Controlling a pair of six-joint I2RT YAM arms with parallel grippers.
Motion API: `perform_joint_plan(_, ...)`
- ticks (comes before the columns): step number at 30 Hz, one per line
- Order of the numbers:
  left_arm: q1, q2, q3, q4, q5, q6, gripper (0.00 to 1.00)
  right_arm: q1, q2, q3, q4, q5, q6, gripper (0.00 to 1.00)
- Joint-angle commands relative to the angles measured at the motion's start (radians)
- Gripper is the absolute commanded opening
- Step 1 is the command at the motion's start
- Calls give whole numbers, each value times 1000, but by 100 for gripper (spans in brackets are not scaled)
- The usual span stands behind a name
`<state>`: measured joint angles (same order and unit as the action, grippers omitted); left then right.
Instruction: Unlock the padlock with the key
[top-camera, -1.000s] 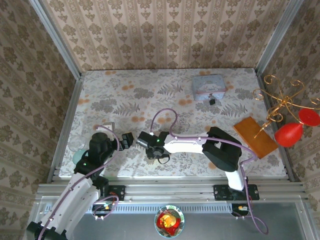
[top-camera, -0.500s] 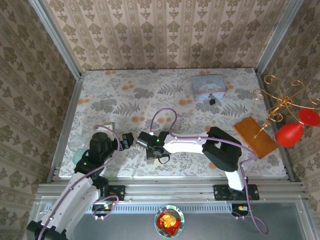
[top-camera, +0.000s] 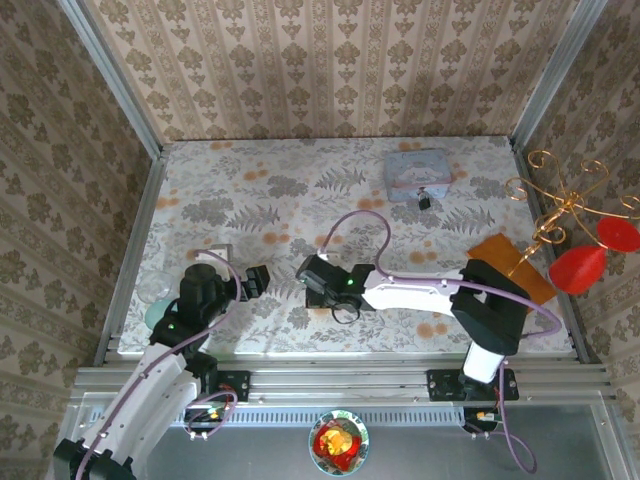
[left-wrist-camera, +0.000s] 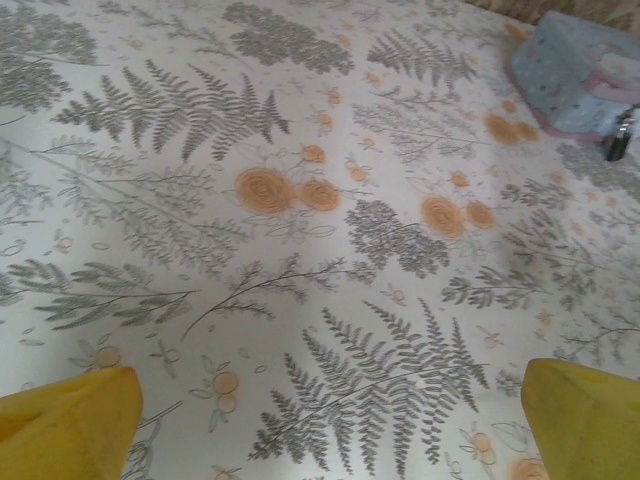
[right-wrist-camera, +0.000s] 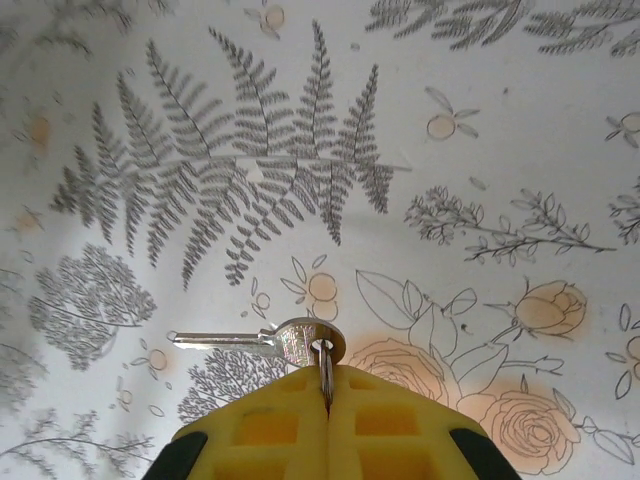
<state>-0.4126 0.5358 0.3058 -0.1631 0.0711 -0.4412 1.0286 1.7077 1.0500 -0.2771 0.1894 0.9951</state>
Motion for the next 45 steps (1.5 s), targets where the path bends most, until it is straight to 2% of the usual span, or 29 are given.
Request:
perform_joint_plan(1, 0, 10, -21, 97, 133, -6, 96, -40, -84, -80, 139, -35, 106, 0)
perform_joint_plan(6, -2, 54, -47, 252, 328, -33, 88, -50, -167, -198, 355, -67, 249, 0)
perform_joint_plan(9, -2, 84, -65, 342, 396, -76, 85, -50, -176, -231, 434, -71, 306, 0)
perform_joint_plan(14, -5, 172, -94, 533, 454, -265, 78, -47, -162, -264, 559, -85, 381, 0)
perform_joint_plan(17, -28, 206, -87, 548, 407, -384, 77, -42, -152, -270, 605, -85, 394, 0)
perform_joint_plan(21, -88, 199, -96, 536, 337, -460, 72, -41, -145, -273, 609, -97, 388, 0)
perform_joint_plan(29, -172, 201, -80, 465, 260, -455, 65, -31, -140, -262, 619, -122, 373, 0)
perform_joint_plan(39, -181, 236, -76, 464, 253, -447, 53, -15, -135, -271, 631, -162, 377, 0)
perform_joint_plan(45, -181, 275, -77, 493, 257, -464, 40, -9, -127, -268, 646, -160, 381, 0)
